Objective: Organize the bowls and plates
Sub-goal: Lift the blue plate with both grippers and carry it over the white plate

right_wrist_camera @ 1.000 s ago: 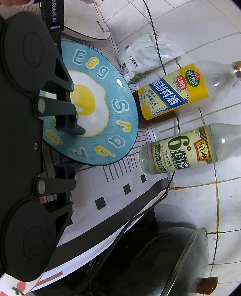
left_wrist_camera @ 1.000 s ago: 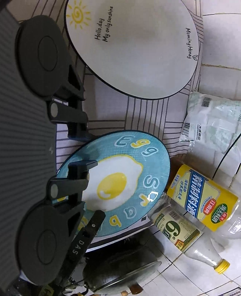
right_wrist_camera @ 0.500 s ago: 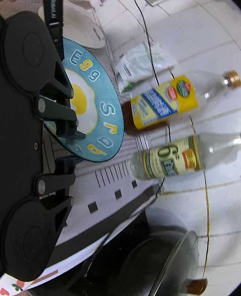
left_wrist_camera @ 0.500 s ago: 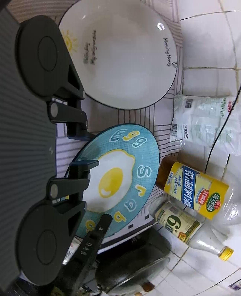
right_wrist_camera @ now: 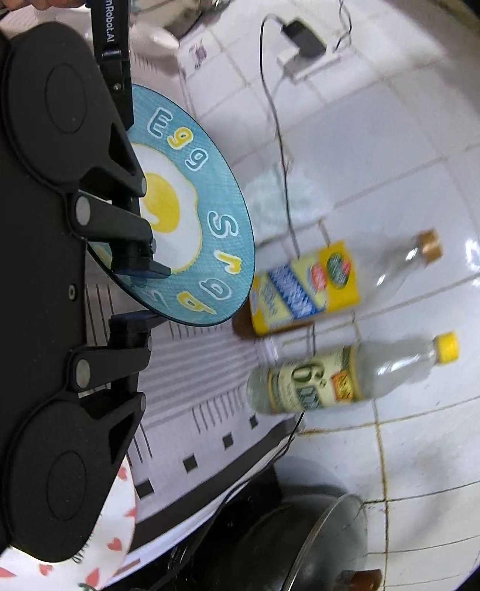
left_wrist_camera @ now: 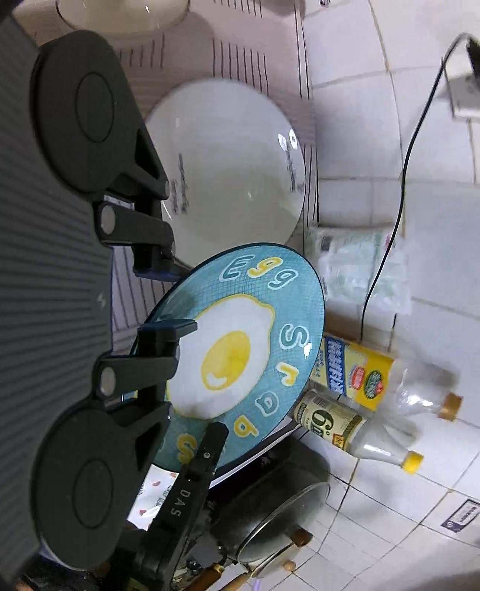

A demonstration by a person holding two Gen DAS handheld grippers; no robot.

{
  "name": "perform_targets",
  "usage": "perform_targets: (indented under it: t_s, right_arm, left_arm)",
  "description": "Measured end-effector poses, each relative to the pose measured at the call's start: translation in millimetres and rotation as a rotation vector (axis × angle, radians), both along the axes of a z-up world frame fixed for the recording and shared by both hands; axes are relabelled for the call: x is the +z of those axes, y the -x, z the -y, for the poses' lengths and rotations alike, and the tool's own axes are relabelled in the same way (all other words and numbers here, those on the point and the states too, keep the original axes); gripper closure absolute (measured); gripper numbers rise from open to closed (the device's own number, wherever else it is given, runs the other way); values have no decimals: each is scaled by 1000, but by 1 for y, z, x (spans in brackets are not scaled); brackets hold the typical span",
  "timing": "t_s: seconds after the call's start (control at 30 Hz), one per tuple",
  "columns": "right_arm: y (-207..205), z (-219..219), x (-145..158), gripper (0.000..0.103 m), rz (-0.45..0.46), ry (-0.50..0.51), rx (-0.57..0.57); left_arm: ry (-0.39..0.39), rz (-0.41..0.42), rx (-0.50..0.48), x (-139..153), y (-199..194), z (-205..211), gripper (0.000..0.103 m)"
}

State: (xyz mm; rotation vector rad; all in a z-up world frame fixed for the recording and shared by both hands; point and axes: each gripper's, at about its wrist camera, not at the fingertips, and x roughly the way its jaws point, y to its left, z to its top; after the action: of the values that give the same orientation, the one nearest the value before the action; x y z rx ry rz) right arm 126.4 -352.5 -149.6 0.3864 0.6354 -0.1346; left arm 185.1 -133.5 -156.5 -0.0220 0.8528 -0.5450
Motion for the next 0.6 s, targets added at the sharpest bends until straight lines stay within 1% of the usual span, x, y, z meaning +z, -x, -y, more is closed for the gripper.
perform_targets:
  t_s: [0.13,0.3,0.47,0.6]
  right_arm:
    - [6,-21,9,80,25,-33,30]
    - [4,-43,14,80,41,-52,89]
    - [-6,-58,11,80,50,-69,145]
    - [-17,-74,3,80,42,-35,200]
  left_arm:
    - [-12,16,21,11,10,-24,84]
    - [8,-10,62,17,12,-52,84]
    - [13,-43,113,12,10,-72,83]
    - [-1,-69,160,3,4,-83,83]
